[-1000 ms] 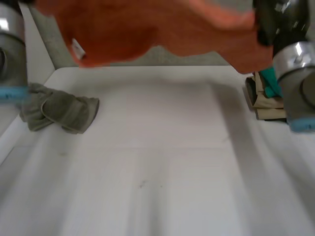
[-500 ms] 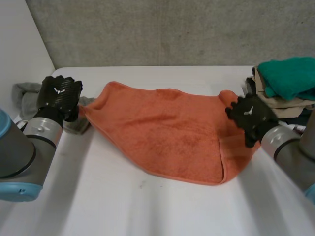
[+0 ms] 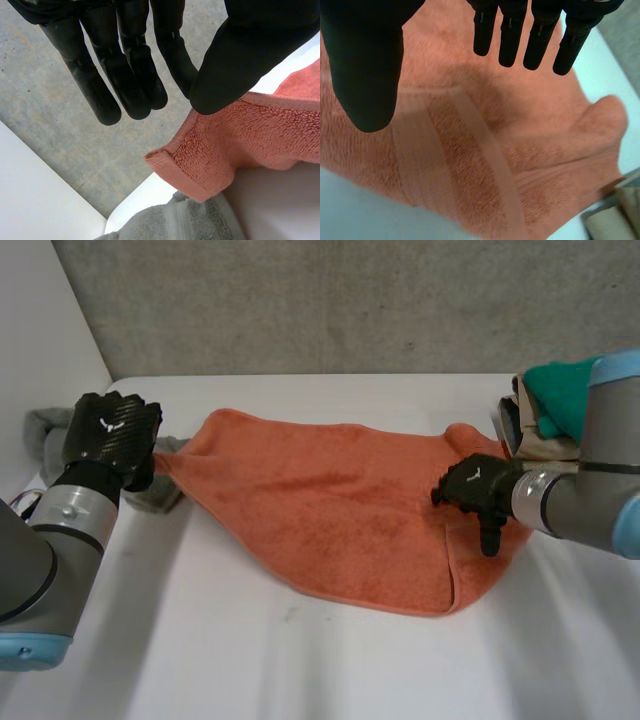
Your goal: Fold the laundry.
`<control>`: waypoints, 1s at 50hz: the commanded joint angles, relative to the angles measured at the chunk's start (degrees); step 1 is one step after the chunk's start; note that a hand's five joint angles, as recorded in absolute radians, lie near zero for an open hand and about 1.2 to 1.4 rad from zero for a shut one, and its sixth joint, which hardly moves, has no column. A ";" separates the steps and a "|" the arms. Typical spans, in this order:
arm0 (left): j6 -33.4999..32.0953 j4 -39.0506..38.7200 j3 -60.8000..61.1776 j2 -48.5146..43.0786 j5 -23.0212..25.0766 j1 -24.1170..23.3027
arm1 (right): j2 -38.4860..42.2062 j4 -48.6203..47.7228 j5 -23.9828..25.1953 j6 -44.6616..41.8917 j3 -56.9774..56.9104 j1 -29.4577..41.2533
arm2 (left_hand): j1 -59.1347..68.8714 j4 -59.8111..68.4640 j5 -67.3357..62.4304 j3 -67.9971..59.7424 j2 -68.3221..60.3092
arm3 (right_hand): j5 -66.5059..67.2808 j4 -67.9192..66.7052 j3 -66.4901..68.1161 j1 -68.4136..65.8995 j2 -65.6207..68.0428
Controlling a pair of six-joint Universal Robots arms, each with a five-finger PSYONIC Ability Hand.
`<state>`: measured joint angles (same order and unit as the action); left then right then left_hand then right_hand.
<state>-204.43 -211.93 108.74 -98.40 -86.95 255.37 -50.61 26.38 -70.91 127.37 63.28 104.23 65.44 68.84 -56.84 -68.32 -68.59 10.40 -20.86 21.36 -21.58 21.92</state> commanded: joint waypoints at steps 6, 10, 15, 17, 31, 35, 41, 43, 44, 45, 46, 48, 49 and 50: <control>0.00 -0.07 -0.01 -0.12 0.02 0.48 | 3.76 -5.46 -4.59 -2.74 1.85 0.18 | 14.56 11.16 -13.16 -11.68 -11.41 | 10.68 -10.23 9.72 -9.51 9.16; 0.00 0.02 -0.01 -0.12 -0.06 0.57 | 3.06 -7.13 -4.68 -2.83 2.81 0.18 | 14.56 11.16 -13.16 -11.68 -11.41 | 51.73 -51.28 50.77 -50.56 50.21; -0.09 0.20 -0.10 0.75 -0.41 0.66 | -1.59 -14.59 -4.85 1.74 5.62 -0.43 | 14.56 11.16 -13.16 -11.68 -11.41 | 59.60 -59.14 58.64 -58.42 58.08; -0.18 0.55 -0.10 1.72 -0.41 0.66 | -4.83 -16.53 -4.94 2.80 7.38 -0.69 | 14.56 11.16 -13.16 -11.68 -11.41 | 59.60 -59.14 58.64 -58.42 58.08; 0.00 8.37 0.16 10.42 0.37 2.50 | -17.42 -13.20 -2.84 3.94 19.77 -5.71 | 14.56 11.16 -13.16 -11.68 -11.41 | 59.60 -59.14 58.64 -58.42 58.08; 0.26 8.37 1.04 9.63 1.60 2.59 | -16.37 -12.58 -1.78 4.47 21.53 -5.88 | 14.56 11.16 -13.16 -11.68 -11.41 | 49.45 -49.00 48.49 -48.28 47.93; 0.70 8.28 1.04 5.50 1.87 1.98 | -11.89 -13.20 -0.20 4.65 22.33 -5.97 | 14.56 11.16 -13.16 -11.68 -11.41 | 38.99 -38.53 38.03 -37.81 37.47; 0.70 8.37 0.78 4.54 1.87 1.71 | -11.36 -13.37 -0.11 4.65 22.59 -5.88 | 14.56 11.16 -13.16 -11.68 -11.41 | 32.59 -32.13 31.63 -31.41 31.07; 0.70 8.37 0.69 4.36 1.87 1.71 | -11.27 -13.37 -0.11 4.56 22.77 -5.88 | 14.56 11.16 -13.16 -11.68 -11.41 | 32.24 -31.79 31.28 -31.07 30.73; 0.70 8.37 0.78 4.27 1.96 1.80 | -11.27 -13.46 -0.11 4.38 23.03 -5.88 | 14.56 11.16 -13.16 -11.68 -11.41 | 31.91 -31.45 30.95 -30.73 30.39; 0.70 8.37 0.78 3.75 1.96 1.97 | -11.36 -13.72 -0.11 3.95 23.47 -5.88 | 14.56 11.16 -13.16 -11.68 -11.41 | 30.24 -29.78 29.28 -29.06 28.72; 0.61 8.37 0.78 3.13 2.05 2.06 | -11.36 -14.07 -0.02 3.85 23.99 -5.88 | 14.56 11.16 -13.16 -11.68 -11.41 | 26.37 -25.92 25.41 -25.20 24.85; 0.61 8.46 0.86 2.87 2.13 2.06 | -11.36 -14.25 -0.02 3.85 24.26 -5.88 | 14.56 11.16 -13.16 -11.68 -11.41 | 26.19 -25.73 25.23 -25.01 24.67; 0.52 8.46 1.30 2.69 2.22 1.98 | -11.36 -14.69 0.15 3.77 24.87 -5.88 | 14.56 11.16 -13.16 -11.68 -11.41 | 26.68 -26.23 25.73 -25.51 25.17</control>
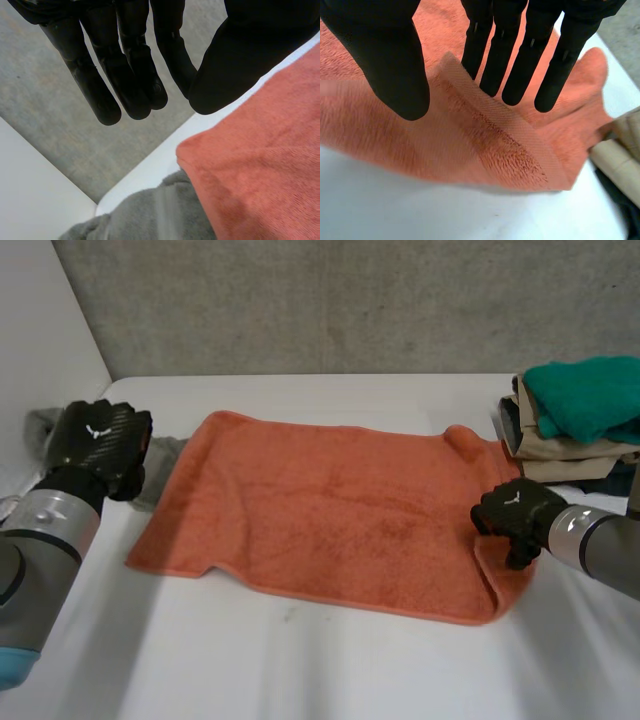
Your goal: Fold the laundry.
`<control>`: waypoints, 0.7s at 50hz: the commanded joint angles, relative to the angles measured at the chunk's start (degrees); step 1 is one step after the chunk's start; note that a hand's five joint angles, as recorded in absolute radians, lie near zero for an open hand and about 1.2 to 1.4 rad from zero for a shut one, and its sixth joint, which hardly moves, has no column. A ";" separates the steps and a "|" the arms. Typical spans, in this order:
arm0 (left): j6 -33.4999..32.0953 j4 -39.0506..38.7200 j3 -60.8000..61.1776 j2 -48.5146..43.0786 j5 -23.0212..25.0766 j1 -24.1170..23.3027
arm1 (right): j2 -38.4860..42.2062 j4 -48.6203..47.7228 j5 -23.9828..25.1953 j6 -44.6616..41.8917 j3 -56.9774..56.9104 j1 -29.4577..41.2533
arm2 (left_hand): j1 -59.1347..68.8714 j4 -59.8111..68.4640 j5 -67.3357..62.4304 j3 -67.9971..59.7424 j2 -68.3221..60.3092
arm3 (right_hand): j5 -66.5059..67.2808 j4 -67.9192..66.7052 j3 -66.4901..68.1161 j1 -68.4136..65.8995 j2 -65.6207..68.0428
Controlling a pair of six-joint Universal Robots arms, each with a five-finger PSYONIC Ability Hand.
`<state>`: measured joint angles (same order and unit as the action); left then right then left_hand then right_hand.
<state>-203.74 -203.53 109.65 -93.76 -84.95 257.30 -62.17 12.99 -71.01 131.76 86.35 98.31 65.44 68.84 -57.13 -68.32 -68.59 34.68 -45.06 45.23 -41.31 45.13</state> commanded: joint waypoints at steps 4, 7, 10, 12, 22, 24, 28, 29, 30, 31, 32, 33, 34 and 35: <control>-0.25 0.07 1.78 -2.30 0.40 -0.04 | 0.12 -2.97 1.57 -0.88 3.30 0.04 | 14.56 11.16 -12.87 -11.68 -11.41 | 18.35 -17.97 17.80 -21.73 17.90; -0.25 -0.02 3.01 -2.30 0.66 0.22 | 0.12 -3.24 2.54 -2.63 4.44 0.04 | -8.65 -12.04 10.33 11.52 11.79 | 18.40 -18.02 17.85 -21.77 17.95; -0.25 -0.02 3.55 -2.30 1.10 0.49 | 0.21 -3.24 2.63 -5.27 5.23 0.04 | -21.73 -25.12 23.41 24.60 24.87 | 8.01 -7.63 7.47 -11.39 7.56; -0.34 0.07 4.16 -2.30 1.46 0.66 | 0.12 -3.33 2.63 -7.82 6.29 -0.04 | -25.45 -28.84 27.13 28.32 28.59 | -5.81 6.18 -6.35 2.43 -6.26; -0.78 0.33 6.71 -2.92 4.88 0.84 | -0.59 -3.50 2.72 -13.19 8.92 -0.39 | -27.31 -30.70 28.99 30.18 30.45 | -8.69 9.06 -9.23 5.31 -9.14; -0.78 0.42 6.89 -3.18 5.23 0.93 | -0.59 -3.59 2.80 -13.72 9.28 -0.75 | -27.31 -30.70 28.99 30.18 30.45 | -8.69 9.07 -9.24 5.32 -9.14; -0.78 0.42 7.33 -3.45 5.32 2.07 | -0.59 -3.59 4.12 -14.60 9.63 -1.19 | -27.31 -30.70 28.99 30.18 30.45 | -6.68 7.06 -7.23 3.31 -7.13; -0.78 0.42 7.41 -3.45 5.32 2.24 | -0.59 -3.59 4.47 -14.68 9.72 -1.36 | -27.31 -30.70 28.99 30.18 30.45 | -4.84 5.22 -5.39 1.47 -5.29; -0.78 0.33 7.42 -3.45 5.32 2.51 | -0.59 -3.76 4.82 -14.77 9.72 -1.80 | -27.31 -30.70 28.99 30.18 30.45 | 6.50 -6.12 5.95 -9.88 6.05; -0.87 0.42 7.42 -3.45 5.32 2.60 | -0.59 -3.94 5.09 -14.77 9.72 -2.06 | -27.31 -30.70 28.99 30.18 30.45 | 19.94 -19.56 19.39 -23.31 19.48; -0.78 0.42 7.50 -3.45 5.32 2.68 | -0.59 -4.29 5.18 -14.77 9.72 -2.33 | -27.31 -30.70 28.99 30.18 30.45 | 33.73 -33.35 33.18 -37.10 33.27; -0.78 0.42 7.50 -3.45 5.32 2.77 | -0.59 -4.73 5.27 -14.77 9.72 -2.50 | -27.31 -30.70 28.99 30.18 30.45 | 35.30 -34.93 34.76 -38.68 34.85; -0.78 0.42 7.59 -3.45 5.32 2.77 | -0.59 -6.30 5.27 -14.34 9.72 -2.85 | -27.31 -30.70 28.99 30.18 30.45 | 35.32 -34.94 34.77 -38.69 34.87; -0.78 0.42 7.59 -3.45 5.32 2.77 | -0.67 -7.36 5.44 -13.64 9.80 -3.12 | -27.31 -30.70 28.99 30.18 30.45 | 35.32 -34.94 34.77 -38.69 34.87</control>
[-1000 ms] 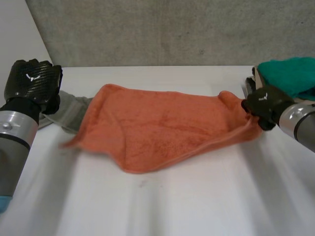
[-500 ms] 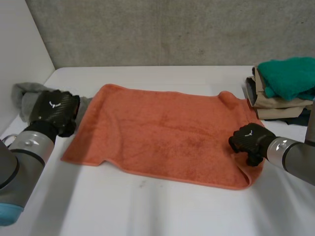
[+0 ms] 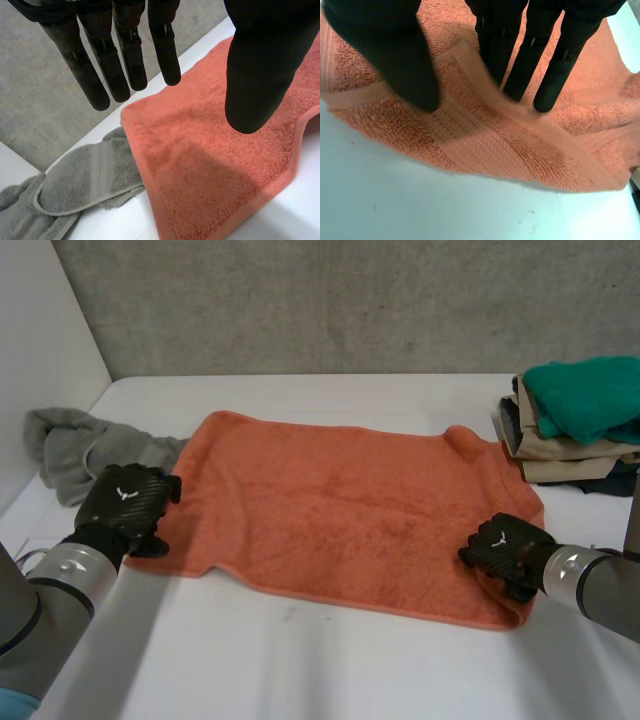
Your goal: Fold the laundry.
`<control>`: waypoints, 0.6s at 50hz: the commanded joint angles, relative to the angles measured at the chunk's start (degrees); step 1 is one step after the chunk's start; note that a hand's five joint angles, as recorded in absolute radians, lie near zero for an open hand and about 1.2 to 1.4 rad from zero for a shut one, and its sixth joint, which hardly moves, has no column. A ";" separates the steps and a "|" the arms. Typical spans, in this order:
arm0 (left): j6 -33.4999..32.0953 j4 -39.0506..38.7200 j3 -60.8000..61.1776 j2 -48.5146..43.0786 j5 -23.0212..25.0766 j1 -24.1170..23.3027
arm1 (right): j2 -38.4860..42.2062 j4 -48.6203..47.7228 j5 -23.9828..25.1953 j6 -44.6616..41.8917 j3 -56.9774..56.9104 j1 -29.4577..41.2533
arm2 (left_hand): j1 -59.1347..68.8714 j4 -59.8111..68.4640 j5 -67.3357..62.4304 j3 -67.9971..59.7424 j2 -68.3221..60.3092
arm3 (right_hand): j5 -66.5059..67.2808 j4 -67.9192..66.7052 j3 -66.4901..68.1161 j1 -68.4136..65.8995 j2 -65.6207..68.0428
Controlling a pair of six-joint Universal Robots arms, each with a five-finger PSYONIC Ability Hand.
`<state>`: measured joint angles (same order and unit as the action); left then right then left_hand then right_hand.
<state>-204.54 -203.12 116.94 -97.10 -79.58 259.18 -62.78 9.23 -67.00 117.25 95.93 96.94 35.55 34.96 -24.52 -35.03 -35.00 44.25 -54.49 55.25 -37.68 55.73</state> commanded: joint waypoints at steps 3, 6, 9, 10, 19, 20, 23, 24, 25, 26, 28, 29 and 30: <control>-0.07 0.00 0.56 -0.10 -0.05 0.89 | -1.46 -7.81 1.61 2.45 0.92 -3.16 | 2.76 3.35 -3.78 -3.27 -3.30 | 25.75 -25.51 24.75 -42.32 24.27; -0.07 0.00 0.92 -0.10 -0.05 0.89 | -5.06 -9.06 2.05 5.78 1.27 -5.00 | 2.76 3.35 -3.78 -3.27 -3.30 | 25.75 -25.51 24.75 -42.32 24.27; -0.07 0.00 1.00 -0.10 -0.05 0.89 | -6.21 -9.15 2.49 9.30 1.01 -5.97 | 2.76 3.35 -3.78 -3.27 -3.30 | 25.75 -25.51 24.75 -42.32 24.27; -0.07 0.00 1.00 -0.10 -0.05 0.89 | -6.22 -9.15 2.75 11.40 0.84 -6.50 | 2.59 3.18 -3.62 -3.11 -3.14 | 25.75 -25.51 24.75 -42.32 24.27; -0.15 0.00 1.62 -0.19 0.04 1.59 | -6.13 -9.15 2.14 17.22 0.22 -9.49 | 0.24 0.83 -1.26 -0.75 -0.78 | 25.75 -25.51 24.75 -42.32 24.27; -0.15 0.00 1.71 -0.28 0.04 1.59 | -6.13 -9.15 2.14 18.01 0.05 -9.75 | 0.07 0.66 -1.09 -0.58 -0.61 | 25.75 -25.51 24.75 -42.32 24.27; -0.33 0.00 1.80 -1.33 0.04 1.59 | -6.04 -9.15 2.05 22.31 -0.57 -11.16 | -0.10 0.49 -0.92 -0.41 -0.44 | 25.75 -25.51 24.75 -42.32 24.27; -0.50 0.00 1.80 -1.59 0.04 1.59 | -6.04 -9.23 1.96 23.54 -0.74 -11.51 | -0.10 0.49 -0.92 -0.41 -0.44 | 25.75 -25.51 24.75 -42.32 24.27; -0.85 0.09 1.80 -2.21 0.04 1.59 | -6.04 -9.58 1.79 25.90 -1.09 -12.03 | -0.10 0.49 -0.92 -0.41 -0.44 | 25.75 -25.51 24.75 -42.32 24.27; -1.12 0.18 1.80 -2.47 0.04 1.59 | -5.95 -9.85 1.70 27.06 -1.27 -12.30 | -0.10 0.49 -0.92 -0.41 -0.44 | 25.75 -25.51 24.75 -42.32 24.27; -1.91 0.53 1.80 -3.00 0.04 1.59 | -5.95 -10.46 1.61 28.56 -1.36 -12.65 | -0.10 0.49 -0.92 -0.41 -0.44 | 25.75 -25.51 24.75 -42.32 24.27; -2.78 0.97 1.71 -3.61 0.04 1.59 | -5.95 -10.99 1.61 29.35 -1.36 -12.92 | -0.10 0.49 -0.92 -0.41 -0.44 | 25.75 -25.51 24.75 -42.32 24.27; -3.31 1.32 1.62 -3.97 0.13 1.59 | -5.95 -11.34 1.35 29.70 -1.36 -13.09 | -0.10 0.49 -0.92 -0.41 -0.44 | 25.75 -25.51 24.75 -42.32 24.27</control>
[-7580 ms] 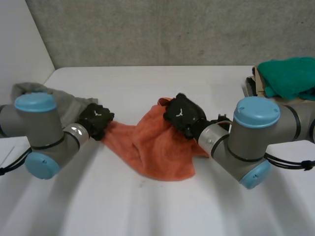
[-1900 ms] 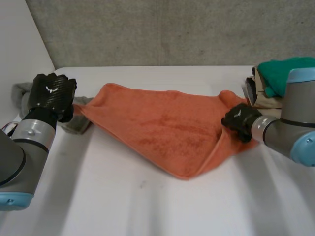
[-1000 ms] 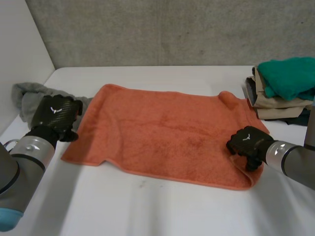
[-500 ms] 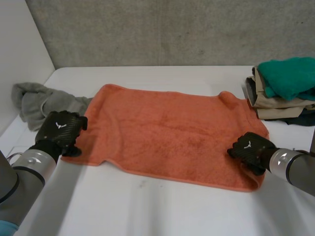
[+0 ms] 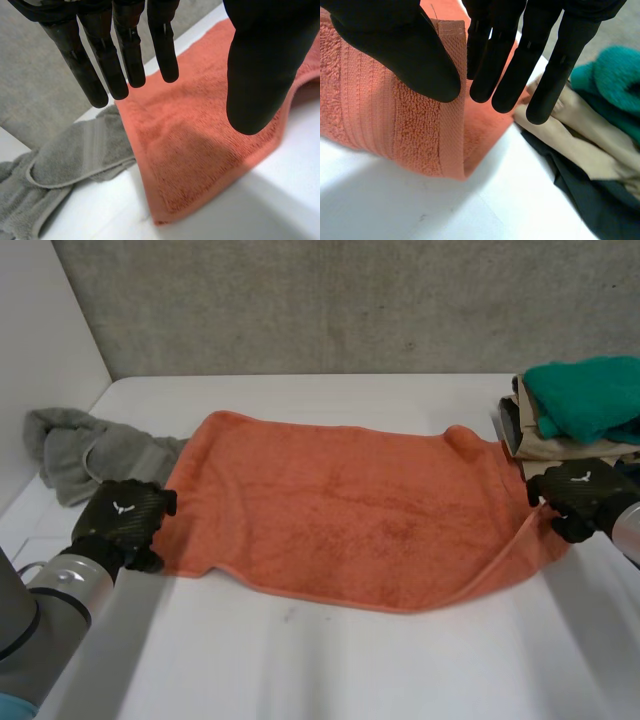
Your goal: Fold the laundry.
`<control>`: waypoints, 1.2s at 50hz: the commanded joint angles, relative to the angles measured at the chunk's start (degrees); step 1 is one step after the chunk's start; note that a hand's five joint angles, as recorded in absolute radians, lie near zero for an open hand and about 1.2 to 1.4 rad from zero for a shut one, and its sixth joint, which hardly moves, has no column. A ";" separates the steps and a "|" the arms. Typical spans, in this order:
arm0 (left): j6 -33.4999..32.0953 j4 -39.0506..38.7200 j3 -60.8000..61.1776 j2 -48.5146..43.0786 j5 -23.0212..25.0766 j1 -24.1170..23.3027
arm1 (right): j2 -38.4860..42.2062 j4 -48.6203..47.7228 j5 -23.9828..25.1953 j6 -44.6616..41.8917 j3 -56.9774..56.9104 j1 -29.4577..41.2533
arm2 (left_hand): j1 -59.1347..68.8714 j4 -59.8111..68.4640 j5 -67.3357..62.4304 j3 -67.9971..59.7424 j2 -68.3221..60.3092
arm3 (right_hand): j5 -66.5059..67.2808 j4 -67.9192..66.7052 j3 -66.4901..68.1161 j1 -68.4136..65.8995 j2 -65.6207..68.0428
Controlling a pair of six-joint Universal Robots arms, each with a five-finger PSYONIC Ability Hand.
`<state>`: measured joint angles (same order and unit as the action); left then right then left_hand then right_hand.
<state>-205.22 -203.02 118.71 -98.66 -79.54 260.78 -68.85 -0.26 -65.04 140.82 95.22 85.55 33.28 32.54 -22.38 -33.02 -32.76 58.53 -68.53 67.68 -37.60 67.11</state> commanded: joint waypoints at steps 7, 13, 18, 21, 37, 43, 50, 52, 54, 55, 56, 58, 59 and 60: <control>-5.72 2.02 -1.90 -6.27 1.40 -0.01 | 0.21 -5.45 -4.91 7.01 -0.30 -2.93 | 2.67 3.41 -3.57 -2.93 -3.19 | 11.47 -11.47 12.32 -42.40 12.89; -5.81 1.58 -4.01 -9.17 4.30 -0.54 | 0.21 -7.74 -6.85 7.02 0.40 -3.63 | 2.84 3.58 -3.74 -3.10 -3.36 | 11.47 -11.47 12.32 -42.40 12.89; -5.28 1.58 -5.86 -10.67 5.10 -1.24 | 0.21 -8.44 -6.85 7.28 0.93 -4.77 | 1.84 2.57 -2.74 -2.09 -2.35 | 11.47 -11.47 12.32 -42.40 12.89; -5.46 1.67 -6.30 -11.46 5.27 -2.99 | 0.21 -8.53 -5.98 7.28 1.11 -5.04 | 1.33 2.07 -2.23 -1.58 -1.85 | 11.47 -11.47 12.32 -42.40 12.89; -5.19 1.05 -7.97 -12.69 5.45 -5.55 | -11.48 -0.01 11.24 -3.42 5.85 -4.69 | 7.71 8.44 -8.61 -7.96 -8.23 | -34.56 34.56 -33.71 3.63 -33.14; -5.19 -0.18 -9.02 -15.24 5.36 -6.34 | -12.28 6.84 14.07 -14.85 6.47 -4.42 | 17.13 17.87 -18.03 -17.38 -17.65 | -34.39 34.40 -33.54 3.46 -32.98; -5.37 -1.58 -10.17 -17.26 5.27 -8.27 | -6.39 9.22 11.17 -26.11 4.45 -0.83 | 32.09 32.82 -32.98 -32.34 -32.60 | -34.73 34.73 -33.88 3.80 -33.31; -5.37 -2.37 -10.34 -17.26 5.19 -8.45 | -4.19 8.26 9.68 -26.91 3.40 1.11 | 39.49 40.23 -40.39 -39.74 -40.01 | -35.40 35.41 -34.55 4.47 -33.99; -5.28 -3.34 -10.60 -17.26 5.10 -8.62 | -2.09 6.07 8.54 -26.91 2.69 2.51 | 44.53 45.26 -45.43 -44.78 -45.04 | -35.40 35.41 -34.55 4.47 -33.99; -5.37 -3.60 -10.69 -17.26 5.01 -8.80 | -1.38 5.10 8.18 -26.91 2.60 2.96 | 46.06 46.80 -46.96 -46.31 -46.58 | -35.40 35.41 -34.55 4.47 -33.99; -5.37 -3.96 -10.78 -17.26 5.01 -8.89 | -0.68 4.05 7.92 -26.91 2.43 3.31 | 46.72 47.45 -47.62 -46.97 -47.23 | -35.40 35.41 -34.55 4.47 -33.99; -5.37 -4.66 -10.96 -17.35 4.92 -9.32 | 1.08 0.80 6.95 -26.82 2.43 4.54 | 46.72 47.46 -47.62 -46.98 -47.24 | -35.40 35.41 -34.55 4.47 -33.99; -5.37 -4.84 -11.05 -17.35 4.92 -9.41 | 1.61 -0.17 6.51 -26.82 2.34 5.06 | 46.72 47.46 -47.62 -46.98 -47.24 | -35.24 35.24 -34.39 4.31 -33.82; -5.37 -5.19 -11.05 -17.35 4.92 -9.50 | 1.87 -0.79 6.16 -26.82 2.34 5.77 | 46.72 47.46 -47.62 -46.98 -47.24 | -35.07 35.07 -34.22 4.14 -33.65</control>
<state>-210.57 -206.36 108.08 -116.07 -74.47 251.98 -71.07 5.71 -56.25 113.45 98.21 87.87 64.78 68.42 -56.56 -67.88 -68.08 19.62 -30.93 31.16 -31.42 31.83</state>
